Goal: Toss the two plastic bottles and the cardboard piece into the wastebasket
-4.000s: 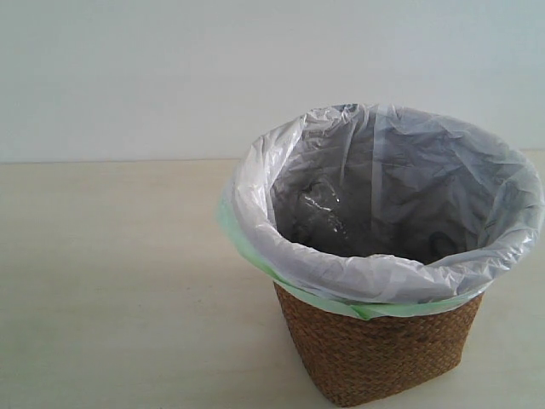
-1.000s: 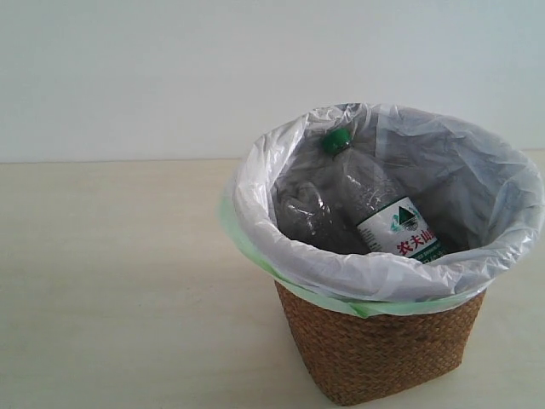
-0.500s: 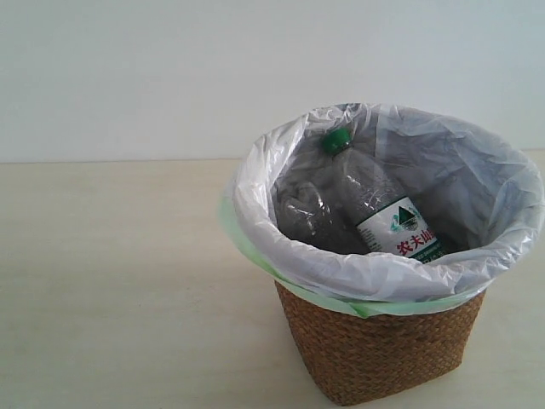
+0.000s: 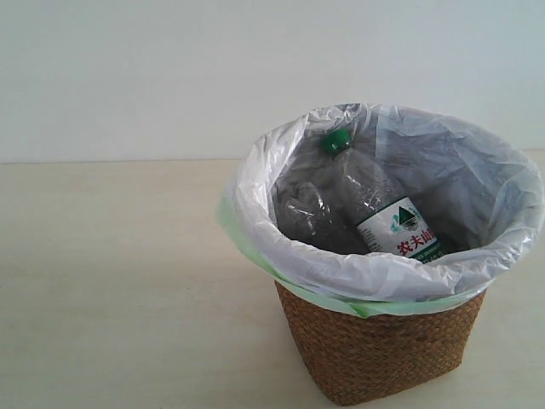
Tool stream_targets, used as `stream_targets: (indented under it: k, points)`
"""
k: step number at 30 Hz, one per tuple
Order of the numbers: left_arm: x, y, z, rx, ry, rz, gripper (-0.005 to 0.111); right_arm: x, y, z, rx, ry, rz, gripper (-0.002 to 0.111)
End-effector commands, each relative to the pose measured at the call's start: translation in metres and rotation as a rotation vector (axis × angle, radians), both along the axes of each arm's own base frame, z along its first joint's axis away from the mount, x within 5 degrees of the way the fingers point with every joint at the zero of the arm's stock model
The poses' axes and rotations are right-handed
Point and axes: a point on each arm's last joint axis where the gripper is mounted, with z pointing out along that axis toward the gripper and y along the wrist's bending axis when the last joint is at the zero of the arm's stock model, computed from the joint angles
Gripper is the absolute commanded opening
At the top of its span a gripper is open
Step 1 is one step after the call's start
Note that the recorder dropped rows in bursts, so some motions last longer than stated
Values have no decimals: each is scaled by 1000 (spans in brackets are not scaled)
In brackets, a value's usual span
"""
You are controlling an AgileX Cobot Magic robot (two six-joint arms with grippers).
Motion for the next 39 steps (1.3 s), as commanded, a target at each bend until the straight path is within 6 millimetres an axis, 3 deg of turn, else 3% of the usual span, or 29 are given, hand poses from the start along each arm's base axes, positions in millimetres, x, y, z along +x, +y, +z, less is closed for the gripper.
stream_targets:
  k: [1,12,19,39]
  points:
    - [0,-1,-3,23,27,-8,4,0,-1,1,-9,-14,-7,0]
    - [1,-11,-24,125,246,-111,4,0,-1,1,-9,-14,-7,0]
    - [0,-9,-37,68,399,-100,4,0,-1,1,-9,-14,-7,0]
    - [-1,-9,-38,33,410,-96,4,0,-1,1,-9,-14,-7,0]
